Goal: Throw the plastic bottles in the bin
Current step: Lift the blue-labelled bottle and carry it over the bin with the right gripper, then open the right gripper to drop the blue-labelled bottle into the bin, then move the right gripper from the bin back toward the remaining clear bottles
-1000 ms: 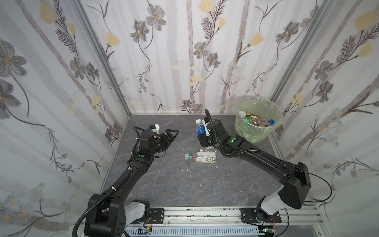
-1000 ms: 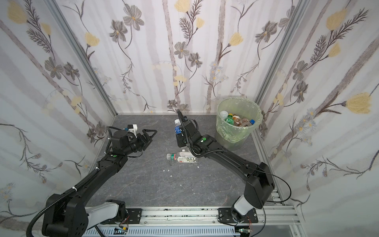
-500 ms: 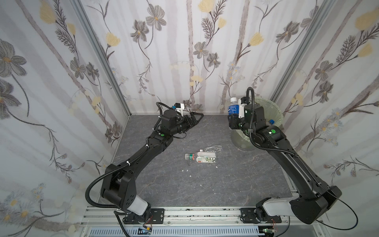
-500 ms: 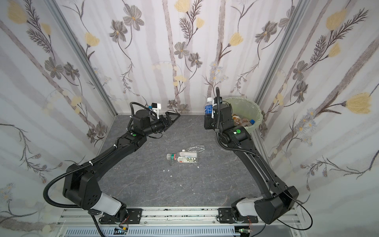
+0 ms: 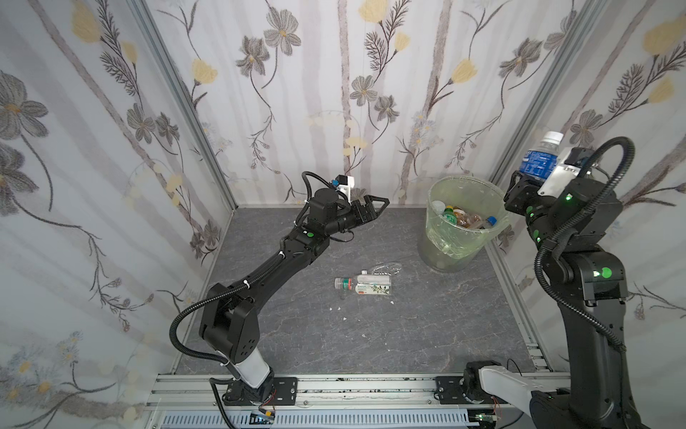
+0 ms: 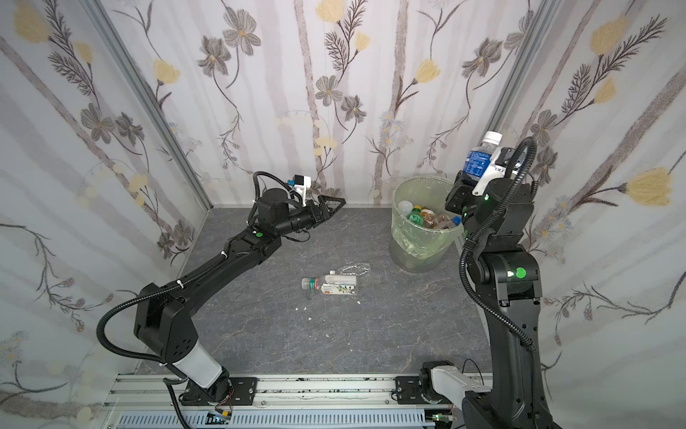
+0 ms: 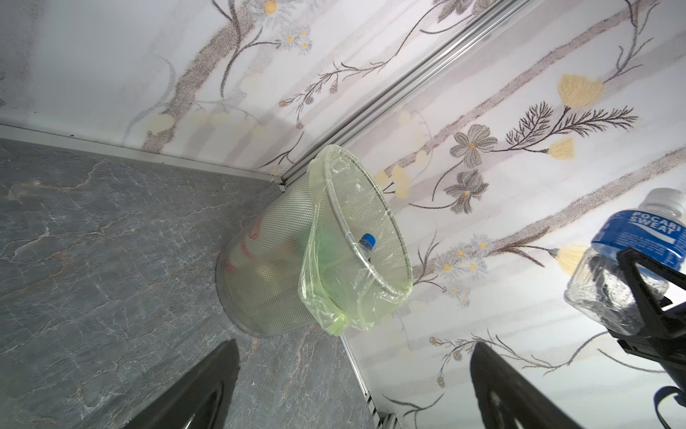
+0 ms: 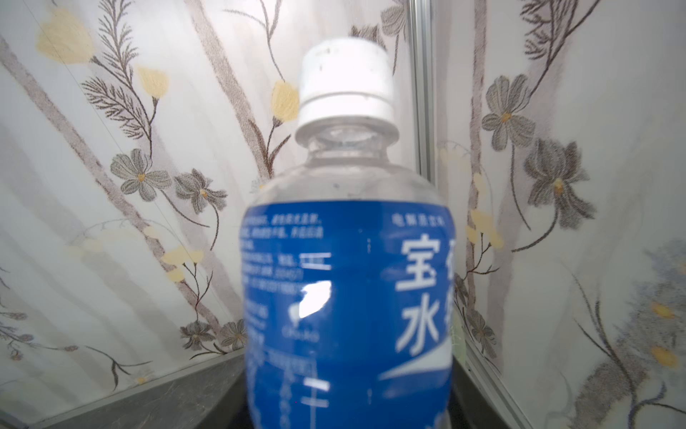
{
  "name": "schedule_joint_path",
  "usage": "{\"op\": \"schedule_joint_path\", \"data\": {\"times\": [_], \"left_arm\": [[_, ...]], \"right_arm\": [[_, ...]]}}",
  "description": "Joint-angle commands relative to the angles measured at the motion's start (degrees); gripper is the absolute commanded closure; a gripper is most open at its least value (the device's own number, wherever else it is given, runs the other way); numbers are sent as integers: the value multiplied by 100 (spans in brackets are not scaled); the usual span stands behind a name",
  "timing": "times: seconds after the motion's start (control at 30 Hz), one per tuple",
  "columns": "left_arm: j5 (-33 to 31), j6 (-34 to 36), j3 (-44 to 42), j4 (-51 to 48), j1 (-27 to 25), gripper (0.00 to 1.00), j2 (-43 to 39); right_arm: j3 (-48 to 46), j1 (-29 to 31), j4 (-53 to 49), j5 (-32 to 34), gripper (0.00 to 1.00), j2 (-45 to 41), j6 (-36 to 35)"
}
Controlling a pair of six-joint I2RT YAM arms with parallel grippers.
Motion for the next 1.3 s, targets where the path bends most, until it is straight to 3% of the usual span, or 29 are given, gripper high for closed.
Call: {"op": "schedule_joint_path", "data": {"times": [0.0, 0.23, 0.3, 0.4, 0.5, 1.0, 1.27], "left_arm": [[1, 107, 69, 126, -12, 0, 18], [-3, 136, 3, 122, -1, 0, 85], [34, 117, -27, 122, 6, 0, 113], [65, 91, -117, 121, 35, 0, 63], [59, 117, -278, 102, 50, 0, -49], [56, 46, -579, 85, 85, 0, -142], [-8, 42, -781, 21, 145, 0, -224]], "right_arm": [[122, -120, 273, 227, 47, -37, -192], [91, -256, 404, -128, 45, 707, -63], [151, -430, 102, -499, 36, 1313, 237], [584, -568, -535, -837, 13, 2180, 487], [580, -566, -473, -926, 0, 2155, 537], [-53, -513, -81, -1178, 0, 1287, 513], [-457, -157, 78, -1075, 0, 1209, 444]]}}
